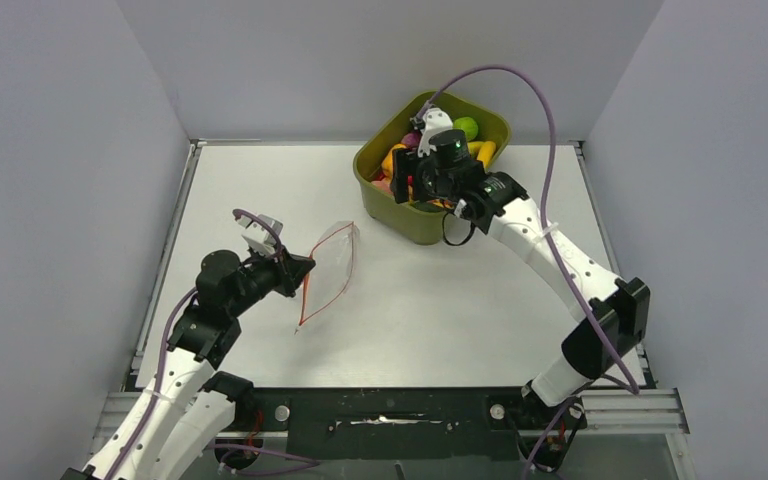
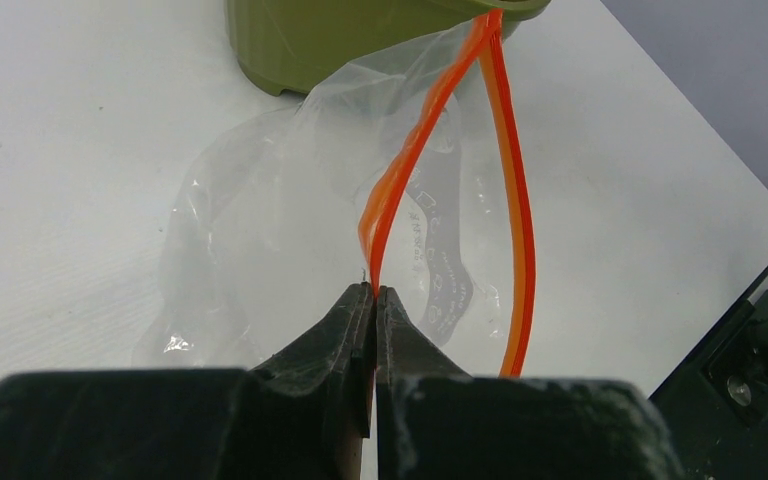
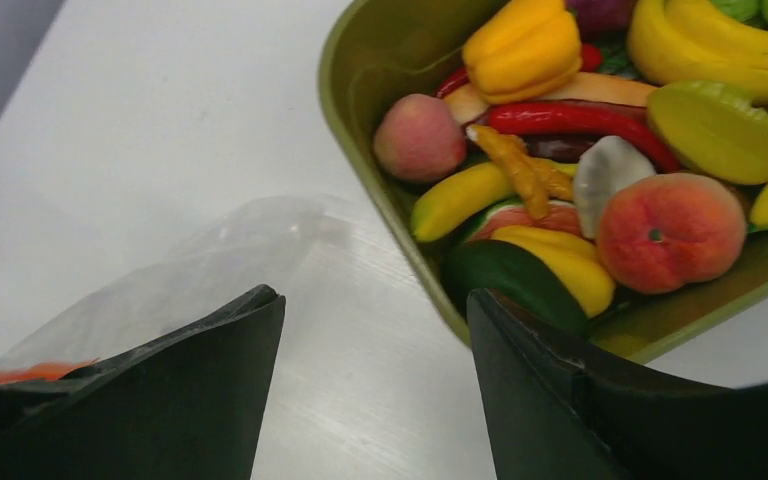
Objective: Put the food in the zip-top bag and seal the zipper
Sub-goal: Pick up the fake fruit from the bin.
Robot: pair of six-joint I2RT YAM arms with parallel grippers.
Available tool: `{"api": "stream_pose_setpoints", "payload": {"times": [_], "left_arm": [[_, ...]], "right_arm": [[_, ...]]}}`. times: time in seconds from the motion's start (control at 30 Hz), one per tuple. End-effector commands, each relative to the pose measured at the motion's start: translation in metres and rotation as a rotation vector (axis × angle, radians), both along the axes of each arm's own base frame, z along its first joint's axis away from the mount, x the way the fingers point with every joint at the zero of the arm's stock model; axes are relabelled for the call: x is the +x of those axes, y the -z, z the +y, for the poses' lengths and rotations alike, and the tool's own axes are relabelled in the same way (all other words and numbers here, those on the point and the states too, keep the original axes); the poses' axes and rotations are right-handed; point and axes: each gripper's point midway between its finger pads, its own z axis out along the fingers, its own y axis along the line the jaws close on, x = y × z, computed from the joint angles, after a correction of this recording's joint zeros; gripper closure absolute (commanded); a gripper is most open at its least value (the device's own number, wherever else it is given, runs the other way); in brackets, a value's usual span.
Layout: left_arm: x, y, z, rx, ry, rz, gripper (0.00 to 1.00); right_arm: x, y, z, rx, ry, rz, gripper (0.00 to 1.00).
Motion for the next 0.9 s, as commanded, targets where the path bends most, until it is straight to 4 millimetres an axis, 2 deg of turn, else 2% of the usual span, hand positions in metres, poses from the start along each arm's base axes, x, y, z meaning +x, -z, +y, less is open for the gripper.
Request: {"api": "stream_pose_setpoints", "payload": {"times": [0.0, 0.1, 0.23, 0.27, 0.33, 0.43, 0.47, 0.63, 0.87], "left_arm": [[0.001, -0.021, -0.002, 0.014, 0.032, -0.095, 1.00], [0.000, -0.021, -0.004, 0.011, 0.041, -0.101, 1.00], [-0.002, -0.022, -0.006, 0.008, 0.057, -0.105, 1.00], [-0.002, -0.022, -0.006, 0.010, 0.057, -0.107, 1.00], [-0.002, -0.023, -0.005, 0.014, 0.055, -0.113, 1.00], [-0.003, -0.025, -0.004, 0.016, 0.052, -0.123, 1.00], [-0.003, -0.024, -0.004, 0.017, 0.052, -0.123, 1.00], [-0.004, -0.027, -0.003, 0.018, 0.046, -0.134, 1.00], [-0.004, -0.028, -0.002, 0.022, 0.043, -0.144, 1.00]], "right_arm": [[0.037, 0.010, -0.033, -0.246, 0.065, -0.035, 0.30], [0.058, 0.027, -0.047, -0.369, 0.103, -0.007, 0.26], [0.082, 0.040, -0.060, -0.471, 0.149, 0.021, 0.19], [0.087, 0.044, -0.062, -0.489, 0.153, 0.029, 0.13], [0.096, 0.052, -0.067, -0.524, 0.162, 0.045, 0.07], [0.107, 0.069, -0.079, -0.590, 0.184, 0.084, 0.05], [0.113, 0.067, -0.082, -0.604, 0.204, 0.082, 0.05], [0.124, 0.079, -0.104, -0.698, 0.269, 0.115, 0.05], [0.131, 0.100, -0.124, -0.773, 0.285, 0.155, 0.02]]}}
